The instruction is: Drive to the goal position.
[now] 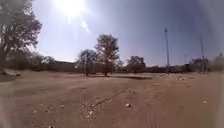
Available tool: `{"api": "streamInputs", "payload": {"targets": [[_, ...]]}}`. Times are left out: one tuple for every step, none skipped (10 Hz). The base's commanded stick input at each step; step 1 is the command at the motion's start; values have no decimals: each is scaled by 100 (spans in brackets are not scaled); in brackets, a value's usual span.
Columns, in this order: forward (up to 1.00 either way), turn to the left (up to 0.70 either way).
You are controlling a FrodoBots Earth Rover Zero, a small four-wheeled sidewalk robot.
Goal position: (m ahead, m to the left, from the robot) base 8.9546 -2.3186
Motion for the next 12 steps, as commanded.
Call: {"api": "streamInputs", "payload": {"targets": [[5,0],[20,0],[50,0],[50,0],[50,0],[50,0],[50,0],[50,0],[50,0],[50,0],[50,0],[50,0]]}}
